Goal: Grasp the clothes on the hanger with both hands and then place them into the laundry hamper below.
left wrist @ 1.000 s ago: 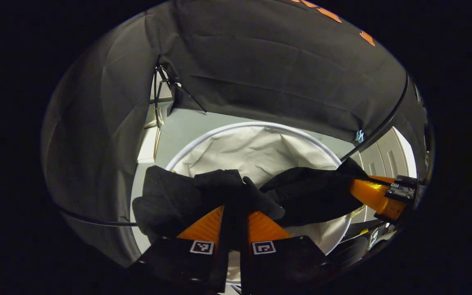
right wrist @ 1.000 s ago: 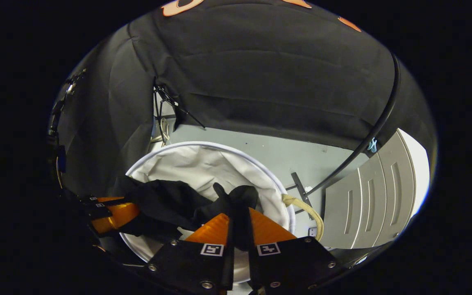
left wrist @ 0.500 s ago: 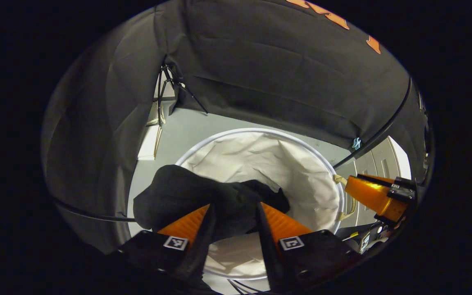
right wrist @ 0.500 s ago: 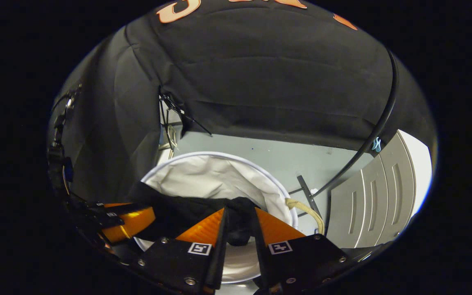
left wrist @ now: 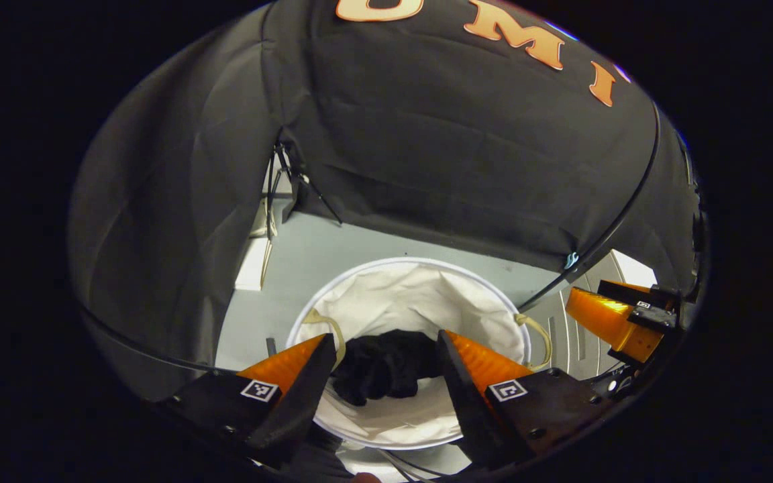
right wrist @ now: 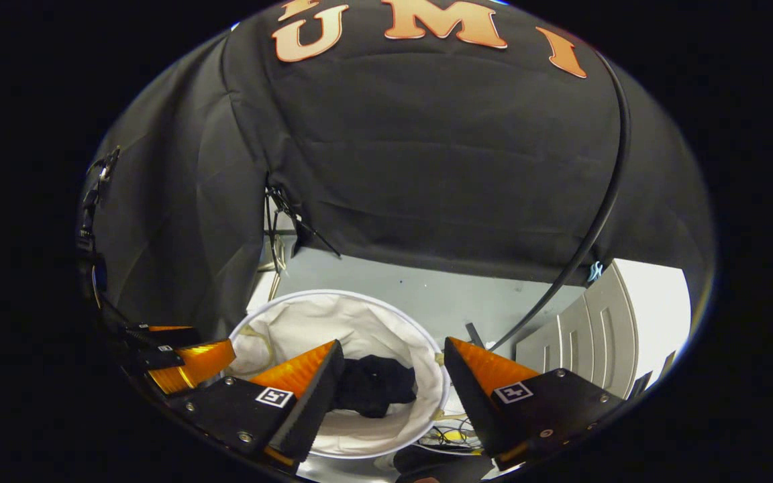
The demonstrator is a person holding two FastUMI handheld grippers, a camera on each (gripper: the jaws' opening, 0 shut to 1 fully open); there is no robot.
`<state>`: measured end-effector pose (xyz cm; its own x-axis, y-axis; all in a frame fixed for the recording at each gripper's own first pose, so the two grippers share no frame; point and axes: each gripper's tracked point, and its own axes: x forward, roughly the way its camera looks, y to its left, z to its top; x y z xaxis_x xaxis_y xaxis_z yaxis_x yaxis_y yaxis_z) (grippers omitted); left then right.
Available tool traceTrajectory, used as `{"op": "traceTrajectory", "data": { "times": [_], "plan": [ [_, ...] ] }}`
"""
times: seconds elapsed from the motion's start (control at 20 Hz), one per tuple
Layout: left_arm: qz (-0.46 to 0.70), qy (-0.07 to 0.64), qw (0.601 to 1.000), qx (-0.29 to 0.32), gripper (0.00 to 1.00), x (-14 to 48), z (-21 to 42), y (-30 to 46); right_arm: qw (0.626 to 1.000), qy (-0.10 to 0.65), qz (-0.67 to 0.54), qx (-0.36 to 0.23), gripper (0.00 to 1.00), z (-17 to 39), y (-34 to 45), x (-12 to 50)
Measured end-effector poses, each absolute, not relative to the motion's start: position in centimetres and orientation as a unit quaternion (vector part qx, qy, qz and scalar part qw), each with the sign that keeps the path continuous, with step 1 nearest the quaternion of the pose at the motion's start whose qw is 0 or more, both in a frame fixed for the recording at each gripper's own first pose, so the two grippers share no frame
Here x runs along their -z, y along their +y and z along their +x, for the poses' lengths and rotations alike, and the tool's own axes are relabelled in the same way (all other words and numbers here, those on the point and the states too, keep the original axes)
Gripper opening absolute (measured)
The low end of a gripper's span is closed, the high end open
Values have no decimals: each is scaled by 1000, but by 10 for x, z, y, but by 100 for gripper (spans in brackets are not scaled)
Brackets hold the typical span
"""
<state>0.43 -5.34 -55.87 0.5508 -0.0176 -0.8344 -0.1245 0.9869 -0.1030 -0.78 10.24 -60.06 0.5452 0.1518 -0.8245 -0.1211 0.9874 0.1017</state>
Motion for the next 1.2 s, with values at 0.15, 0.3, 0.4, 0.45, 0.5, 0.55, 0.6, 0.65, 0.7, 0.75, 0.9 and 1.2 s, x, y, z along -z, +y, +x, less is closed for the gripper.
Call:
{"op": "traceTrajectory", "data": {
  "times": [0.15,0.3,0.4,0.45,0.5,0.55,0.6,0.65,0.7,0.75,0.9,1.2],
  "plan": [
    [-65,439,895,-38,98,511,11,-37,893,444,28,-74,93,6,91,557],
    [-63,399,914,-46,98,460,19,-25,913,401,31,-68,93,15,73,495],
    [-64,372,925,-46,98,423,21,-18,926,370,35,-64,93,22,63,450],
    [-63,357,931,-47,98,403,23,-14,932,355,35,-63,93,27,57,428],
    [-60,339,938,-49,98,382,25,-10,938,339,36,-62,93,28,50,408],
    [-56,321,944,-49,98,363,28,-4,943,324,35,-62,93,31,47,386],
    [-53,300,951,-50,98,342,30,2,948,311,33,-63,93,32,45,369],
    [-50,282,957,-48,98,322,30,4,952,297,31,-62,93,32,41,350],
    [-49,264,962,-48,98,301,29,4,957,282,28,-61,93,34,38,329],
    [-47,243,968,-47,97,278,35,0,961,267,26,-60,93,36,34,309],
    [-37,178,982,-44,100,211,28,9,973,221,24,-58,93,37,25,251],
    [-10,89,994,-57,94,109,25,15,986,156,11,-53,92,29,7,163]
  ]
}}
